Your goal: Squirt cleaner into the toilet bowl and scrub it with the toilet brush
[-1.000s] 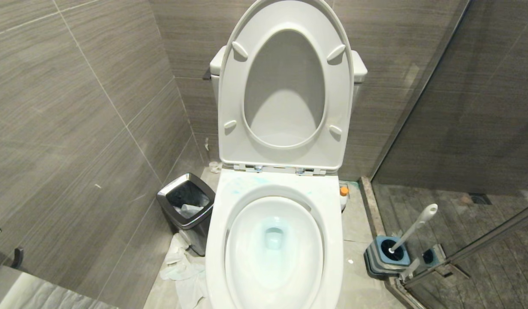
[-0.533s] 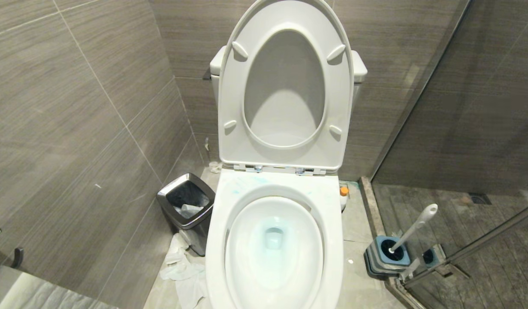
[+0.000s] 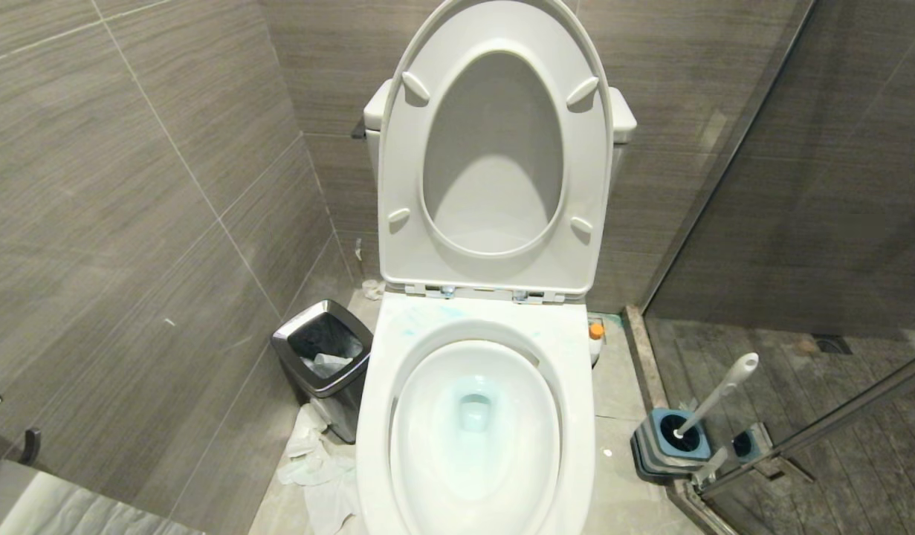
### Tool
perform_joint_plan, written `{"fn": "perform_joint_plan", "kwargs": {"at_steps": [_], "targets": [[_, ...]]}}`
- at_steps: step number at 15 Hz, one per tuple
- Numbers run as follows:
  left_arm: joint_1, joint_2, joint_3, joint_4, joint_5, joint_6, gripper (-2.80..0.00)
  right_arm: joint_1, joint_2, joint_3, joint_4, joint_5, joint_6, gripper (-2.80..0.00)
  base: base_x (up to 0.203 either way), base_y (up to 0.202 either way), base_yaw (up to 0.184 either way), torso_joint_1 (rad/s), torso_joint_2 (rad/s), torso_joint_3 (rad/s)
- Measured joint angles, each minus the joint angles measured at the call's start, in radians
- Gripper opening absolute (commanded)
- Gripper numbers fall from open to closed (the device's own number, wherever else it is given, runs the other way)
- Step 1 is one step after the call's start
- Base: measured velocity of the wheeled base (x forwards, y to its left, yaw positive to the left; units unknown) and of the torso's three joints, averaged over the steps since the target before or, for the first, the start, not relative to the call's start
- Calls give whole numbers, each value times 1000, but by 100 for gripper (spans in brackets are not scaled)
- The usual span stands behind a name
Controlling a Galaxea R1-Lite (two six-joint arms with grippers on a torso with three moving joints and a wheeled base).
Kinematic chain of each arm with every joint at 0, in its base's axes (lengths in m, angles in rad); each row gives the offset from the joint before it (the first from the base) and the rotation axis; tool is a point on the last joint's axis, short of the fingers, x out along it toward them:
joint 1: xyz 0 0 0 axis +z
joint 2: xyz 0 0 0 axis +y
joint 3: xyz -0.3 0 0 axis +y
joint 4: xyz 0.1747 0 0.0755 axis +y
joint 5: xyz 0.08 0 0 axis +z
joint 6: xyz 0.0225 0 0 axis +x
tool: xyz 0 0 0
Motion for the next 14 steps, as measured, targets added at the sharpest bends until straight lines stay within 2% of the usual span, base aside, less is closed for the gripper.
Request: {"fn": "perform_joint_plan", "kwargs": {"at_steps": [14], "targets": [[0,0,0,0,0,1,-280,0,0,0,0,0,0,0,0,0,0,0,0,0]]}}
